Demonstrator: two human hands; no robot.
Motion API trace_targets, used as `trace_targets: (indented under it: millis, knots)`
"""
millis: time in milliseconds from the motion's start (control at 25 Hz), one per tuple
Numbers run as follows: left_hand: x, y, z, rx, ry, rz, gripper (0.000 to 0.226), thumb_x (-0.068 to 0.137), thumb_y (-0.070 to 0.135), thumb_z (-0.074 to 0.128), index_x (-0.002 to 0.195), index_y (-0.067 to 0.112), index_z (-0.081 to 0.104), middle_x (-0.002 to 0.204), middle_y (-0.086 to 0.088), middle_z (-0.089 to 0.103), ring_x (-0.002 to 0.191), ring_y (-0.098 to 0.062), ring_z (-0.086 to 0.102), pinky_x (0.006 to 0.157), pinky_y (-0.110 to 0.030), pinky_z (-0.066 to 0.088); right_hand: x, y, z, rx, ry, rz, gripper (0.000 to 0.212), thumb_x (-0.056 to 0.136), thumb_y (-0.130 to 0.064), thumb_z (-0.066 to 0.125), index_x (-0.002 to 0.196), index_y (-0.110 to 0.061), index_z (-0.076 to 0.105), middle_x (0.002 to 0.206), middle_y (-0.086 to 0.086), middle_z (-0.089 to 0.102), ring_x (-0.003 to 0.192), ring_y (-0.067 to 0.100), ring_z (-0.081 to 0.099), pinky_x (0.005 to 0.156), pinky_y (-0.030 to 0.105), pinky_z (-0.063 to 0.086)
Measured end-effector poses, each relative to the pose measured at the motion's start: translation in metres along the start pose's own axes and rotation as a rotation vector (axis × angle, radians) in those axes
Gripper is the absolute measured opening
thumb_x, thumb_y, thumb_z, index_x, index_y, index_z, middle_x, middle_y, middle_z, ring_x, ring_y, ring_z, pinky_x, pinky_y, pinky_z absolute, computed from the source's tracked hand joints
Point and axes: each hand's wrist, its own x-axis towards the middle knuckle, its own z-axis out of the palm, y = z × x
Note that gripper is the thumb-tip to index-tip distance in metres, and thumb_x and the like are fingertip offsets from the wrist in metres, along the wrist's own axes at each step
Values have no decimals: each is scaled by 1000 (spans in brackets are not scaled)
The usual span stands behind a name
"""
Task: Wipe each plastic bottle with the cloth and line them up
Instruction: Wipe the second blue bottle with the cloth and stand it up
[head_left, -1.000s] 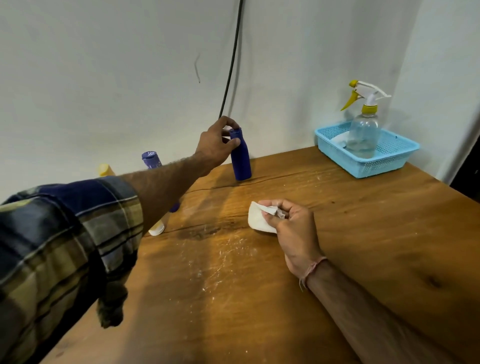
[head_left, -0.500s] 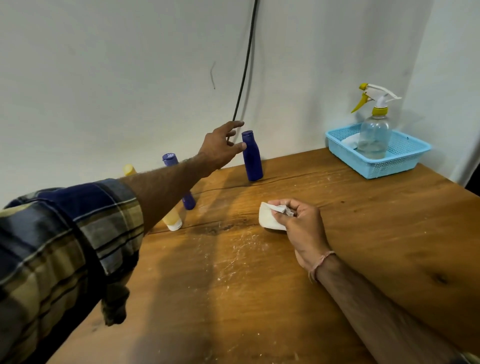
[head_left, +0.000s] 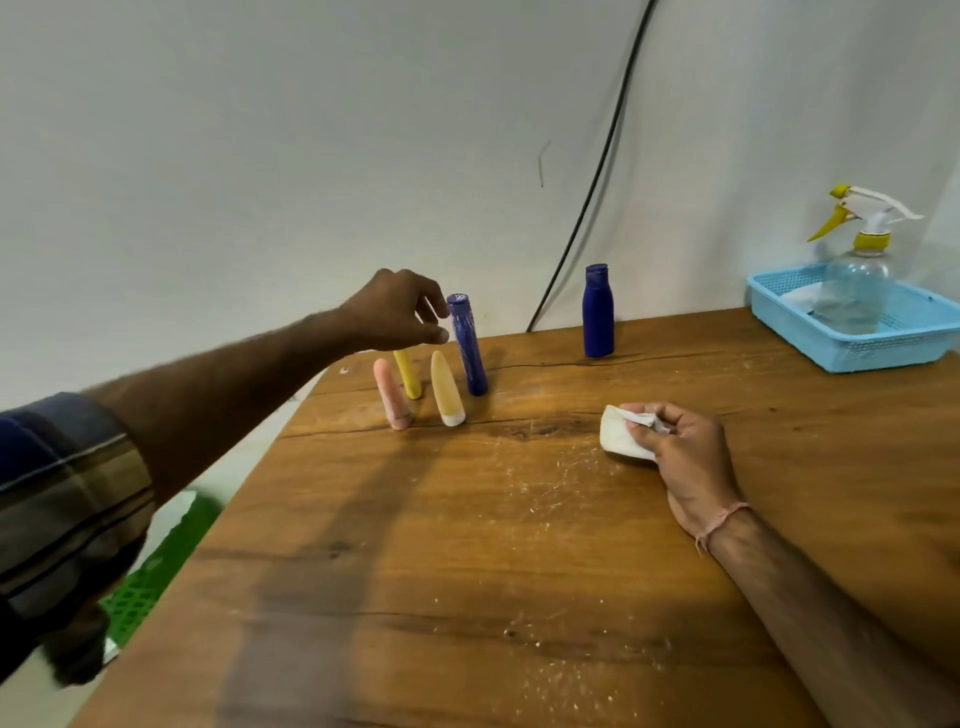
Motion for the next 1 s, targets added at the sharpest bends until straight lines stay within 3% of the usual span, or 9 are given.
trace_targets:
  millis: [200, 360, 480, 600, 800, 920, 1000]
  knots:
    - [20, -5, 26, -90, 153, -98, 54, 90, 28, 76, 138, 13, 56, 132, -10, 65, 107, -23, 65, 85, -34, 53, -5, 0, 2, -23, -8, 1, 22, 88, 3, 64, 100, -13, 75, 119, 7, 66, 98, 7, 59, 55, 11, 50]
    - [49, 0, 35, -77, 164, -79, 48, 92, 28, 73, 135, 8, 61, 135, -12, 62, 123, -26, 57, 95, -37, 48, -4, -2, 0, 17, -36, 31, 22, 88, 5, 64, 98, -11, 74, 118, 10, 66, 97, 13, 61, 52, 14, 51]
    - [56, -3, 39, -120, 192, -102, 31, 90, 22, 75, 116, 6, 70, 118, -11, 70, 108, -21, 63, 78, -29, 51, -2, -2, -1, 1, -41, 29, 22, 89, 4, 64, 98, -13, 74, 117, 8, 67, 96, 11, 61, 52, 11, 50]
    - [47, 0, 40, -239, 230, -110, 35, 86, 16, 79, 117, 7, 65, 107, -9, 73, 94, -17, 68, 67, -19, 52, -4, -5, -1, -5, -38, 29, 21, 89, 4, 63, 99, -12, 74, 117, 8, 66, 93, 8, 61, 51, 10, 49]
    - [-9, 47, 47, -376, 323, 154, 61, 81, 14, 83, 128, 16, 44, 98, 1, 69, 89, -14, 69, 80, -24, 60, -9, -6, -2, -50, 5, -17, 20, 91, -3, 64, 100, -19, 73, 116, 2, 66, 99, 10, 61, 55, 12, 51]
    - [-65, 83, 63, -381, 288, 277, 72, 80, 13, 83, 134, 17, 36, 104, 0, 69, 93, -10, 68, 82, -4, 50, -19, -12, 2, -273, 101, -161, 21, 91, -10, 66, 109, -21, 70, 119, 0, 67, 111, 16, 61, 75, 21, 55]
    - [-99, 102, 75, -414, 295, 291, 77, 80, 12, 83, 139, 14, 33, 107, -1, 69, 97, -8, 65, 84, 8, 37, -33, -25, 4, -452, 175, -399, 22, 90, -14, 66, 112, -19, 68, 117, 0, 67, 108, 13, 62, 81, 24, 56]
